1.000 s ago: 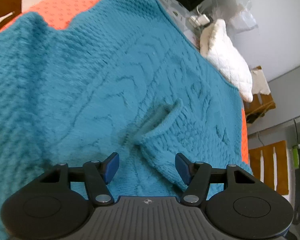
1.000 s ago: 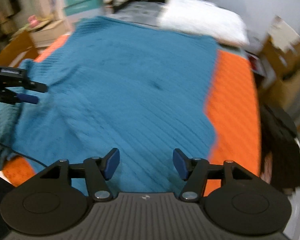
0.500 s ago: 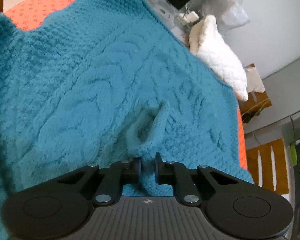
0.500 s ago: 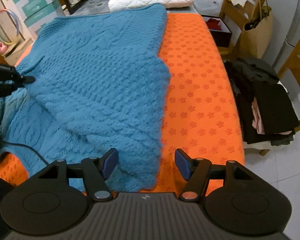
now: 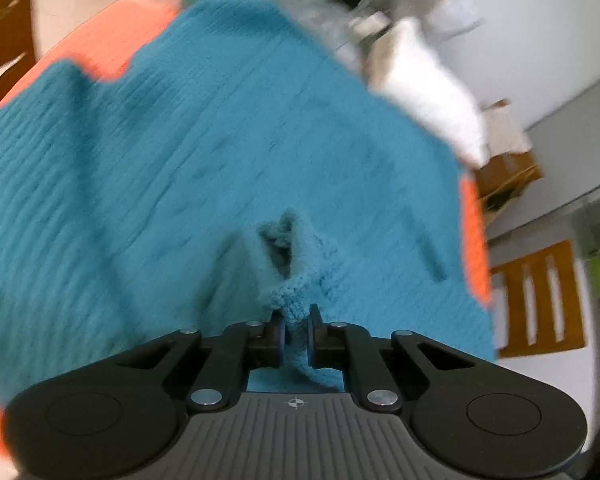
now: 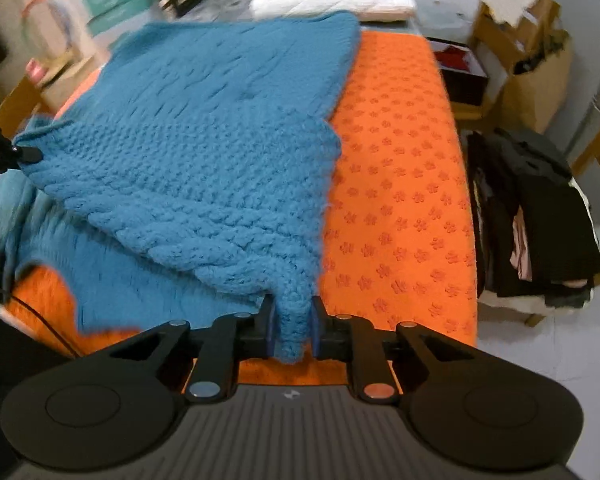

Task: Fold clothes

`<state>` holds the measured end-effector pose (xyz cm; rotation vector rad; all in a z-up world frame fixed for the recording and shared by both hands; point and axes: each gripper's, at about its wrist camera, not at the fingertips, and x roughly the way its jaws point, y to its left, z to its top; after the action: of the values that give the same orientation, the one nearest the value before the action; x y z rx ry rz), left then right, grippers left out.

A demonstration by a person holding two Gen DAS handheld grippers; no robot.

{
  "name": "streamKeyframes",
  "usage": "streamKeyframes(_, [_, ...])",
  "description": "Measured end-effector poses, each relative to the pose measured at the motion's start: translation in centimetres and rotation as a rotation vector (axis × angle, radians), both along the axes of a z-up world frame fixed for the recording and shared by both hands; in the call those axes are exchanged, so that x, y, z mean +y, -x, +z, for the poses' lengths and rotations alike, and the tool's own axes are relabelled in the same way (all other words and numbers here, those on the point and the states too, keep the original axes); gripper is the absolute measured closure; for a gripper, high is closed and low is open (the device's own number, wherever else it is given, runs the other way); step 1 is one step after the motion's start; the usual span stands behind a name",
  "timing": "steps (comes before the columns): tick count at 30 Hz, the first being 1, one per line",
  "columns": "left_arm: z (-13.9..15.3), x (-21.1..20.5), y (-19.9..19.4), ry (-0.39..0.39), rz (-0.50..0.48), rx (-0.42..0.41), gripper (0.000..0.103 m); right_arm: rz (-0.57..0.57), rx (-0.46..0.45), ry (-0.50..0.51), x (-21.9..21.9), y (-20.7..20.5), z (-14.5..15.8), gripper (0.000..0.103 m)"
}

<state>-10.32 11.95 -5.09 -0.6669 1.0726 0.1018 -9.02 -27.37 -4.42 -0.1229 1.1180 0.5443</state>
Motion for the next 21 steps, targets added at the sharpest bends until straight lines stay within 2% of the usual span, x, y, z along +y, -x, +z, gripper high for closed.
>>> streamKeyframes(3, [-3.5, 0.3, 1.5, 0.006, 0.072, 0.084, 0.091, 0.056, 0.044, 0.024, 0.1, -0.7, -1.4, 0.08])
streamKeyframes(6, [-4.4, -0.1, 1.8, 0.001, 0.106, 0.065, 0.087, 0.118, 0.071, 0.039, 0.0, -1.7, -1.1, 0.074])
streamKeyframes(8, [-4.0, -0.7, 1.8, -0.033, 0.092, 0.047, 0.084, 0.177, 0.059, 0.046, -0.2, -2.1, 0.3, 0.069])
streamKeyframes(11, [-3.0, -1.7, 2.1, -0.088, 0.05, 0.009, 0.071, 0.215, 0.01, 0.014, -0.6, -3.0, 3.4, 0.062])
streamKeyframes(12, [-2.7, -1.9, 2.4, -0.103, 0.037, -0.003, 0.07, 0.221, -0.005, -0.004, -0.5, -3.6, 4.1, 0.057])
streamKeyframes(14, [-2.2, -2.3, 3.2, -0.128, 0.021, -0.011, 0.066, 0.242, -0.035, -0.032, 0.2, -4.7, 5.1, 0.056])
streamKeyframes(18, [-0.9, -2.3, 5.3, -0.145, 0.048, -0.035, 0.053, 0.305, -0.066, -0.04, 3.2, -6.2, 4.0, 0.056])
streamKeyframes(21, [0.1, -1.9, 7.0, -0.176, 0.106, -0.046, 0.049, 0.333, -0.076, -0.043, 5.6, -7.1, 2.1, 0.056])
